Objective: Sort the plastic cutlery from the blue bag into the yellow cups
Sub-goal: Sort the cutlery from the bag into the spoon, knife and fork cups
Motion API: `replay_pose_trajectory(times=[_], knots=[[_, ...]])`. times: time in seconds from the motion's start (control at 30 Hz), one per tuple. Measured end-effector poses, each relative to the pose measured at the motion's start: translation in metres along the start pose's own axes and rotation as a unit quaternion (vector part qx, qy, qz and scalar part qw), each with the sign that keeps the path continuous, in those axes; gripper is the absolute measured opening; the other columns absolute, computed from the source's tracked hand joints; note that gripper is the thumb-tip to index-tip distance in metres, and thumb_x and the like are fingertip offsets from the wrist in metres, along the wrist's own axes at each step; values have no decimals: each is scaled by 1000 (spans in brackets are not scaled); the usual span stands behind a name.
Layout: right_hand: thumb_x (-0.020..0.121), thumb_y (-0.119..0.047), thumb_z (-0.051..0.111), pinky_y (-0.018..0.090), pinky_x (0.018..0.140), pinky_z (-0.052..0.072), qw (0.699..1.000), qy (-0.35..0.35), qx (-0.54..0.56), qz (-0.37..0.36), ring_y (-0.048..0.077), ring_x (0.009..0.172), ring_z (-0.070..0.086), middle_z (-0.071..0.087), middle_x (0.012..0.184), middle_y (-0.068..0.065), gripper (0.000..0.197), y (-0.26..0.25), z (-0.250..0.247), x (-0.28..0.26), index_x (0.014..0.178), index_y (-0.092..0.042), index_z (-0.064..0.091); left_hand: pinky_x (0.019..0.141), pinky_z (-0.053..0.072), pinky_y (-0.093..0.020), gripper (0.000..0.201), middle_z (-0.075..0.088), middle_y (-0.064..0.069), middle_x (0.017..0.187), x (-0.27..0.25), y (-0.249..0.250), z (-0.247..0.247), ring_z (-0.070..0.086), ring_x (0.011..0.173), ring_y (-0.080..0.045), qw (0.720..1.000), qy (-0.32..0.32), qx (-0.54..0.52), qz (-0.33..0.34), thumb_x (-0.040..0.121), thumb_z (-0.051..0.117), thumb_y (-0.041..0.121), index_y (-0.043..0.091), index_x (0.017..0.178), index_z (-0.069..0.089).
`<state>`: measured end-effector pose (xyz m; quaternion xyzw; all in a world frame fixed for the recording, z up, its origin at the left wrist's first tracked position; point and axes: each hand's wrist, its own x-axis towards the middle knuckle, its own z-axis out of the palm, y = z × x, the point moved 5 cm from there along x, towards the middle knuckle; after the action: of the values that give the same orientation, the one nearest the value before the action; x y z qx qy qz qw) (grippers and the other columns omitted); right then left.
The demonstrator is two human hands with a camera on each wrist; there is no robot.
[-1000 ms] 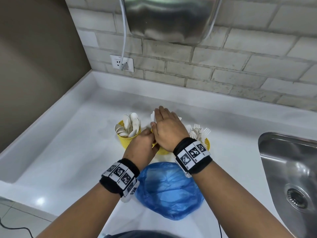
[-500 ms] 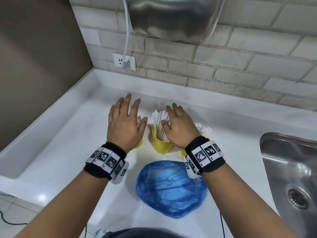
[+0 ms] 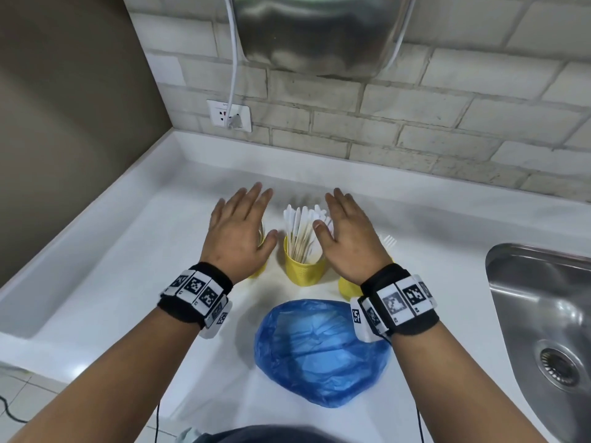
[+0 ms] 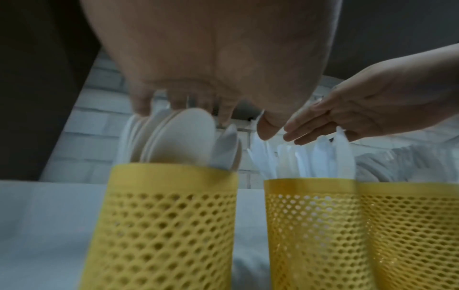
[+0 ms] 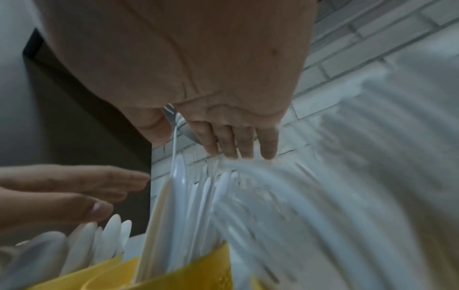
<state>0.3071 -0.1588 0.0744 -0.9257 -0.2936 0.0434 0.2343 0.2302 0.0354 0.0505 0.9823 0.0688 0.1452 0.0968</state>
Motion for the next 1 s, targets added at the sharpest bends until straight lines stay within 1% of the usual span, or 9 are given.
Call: replay_pose_trajectory(times=[0.17,0.3,0.47,0.6,0.7,0.8,0.9,0.93,1.0], knots=[[107,-34,44,45,128,12,1000,2,0,5,27,159,9,15,171,12,62,4,-4,-6,160,-7,26,127,16,-40,76,15,-3,171,14,35,7,14,158,-18,991,-25,-29,127,97,38,43,15,164,17],[107,-29,45,39,128,12,999,25,26,20,27,158,12,20,170,13,58,14,-8,-18,158,-5,31,126,21,-46,66,16,-5,171,17,37,26,18,157,-19,988,-83,0,133,101,43,38,14,160,27],[103,-21,54,28,124,14,986,135,81,50,22,157,20,30,167,9,54,46,-25,-44,154,-8,42,124,26,-45,65,30,-7,166,6,40,10,29,153,-24,992,-23,-66,109,98,54,35,16,157,36],[95,-25,67,36,127,18,977,130,142,89,17,157,16,23,169,2,74,73,-20,-69,160,-21,31,98,48,-40,37,55,-8,125,-19,47,-8,55,113,-27,982,106,-128,88,90,65,26,14,125,63],[86,-33,78,38,127,19,982,68,149,88,15,157,12,16,170,0,100,83,1,-81,163,-26,15,86,51,-38,27,59,0,108,-31,54,8,59,100,-21,986,58,-125,98,90,67,25,16,116,66],[77,-30,88,20,120,19,980,72,163,85,-1,154,4,7,171,-1,116,86,17,-83,163,-29,9,86,52,-37,28,65,1,107,-32,53,27,61,101,-21,992,-6,-94,79,90,68,27,19,117,68],[73,-21,90,-9,97,14,973,120,167,104,-29,135,-4,2,170,4,119,90,22,-83,163,-28,12,82,53,-40,14,67,0,99,-31,54,35,61,94,-24,992,-17,-93,85,91,70,22,20,104,73],[73,-18,90,-13,91,14,972,128,166,108,-30,135,-2,4,169,7,118,92,23,-82,163,-26,14,81,53,-39,11,66,-1,97,-31,54,36,61,93,-24,991,-18,-99,88,91,71,20,18,101,74],[73,-17,90,-15,90,13,971,134,165,109,-12,146,10,12,166,11,117,94,25,-81,162,-25,15,82,50,-33,9,65,-3,96,-31,53,36,61,93,-24,990,-16,-108,93,90,73,16,15,99,75]])
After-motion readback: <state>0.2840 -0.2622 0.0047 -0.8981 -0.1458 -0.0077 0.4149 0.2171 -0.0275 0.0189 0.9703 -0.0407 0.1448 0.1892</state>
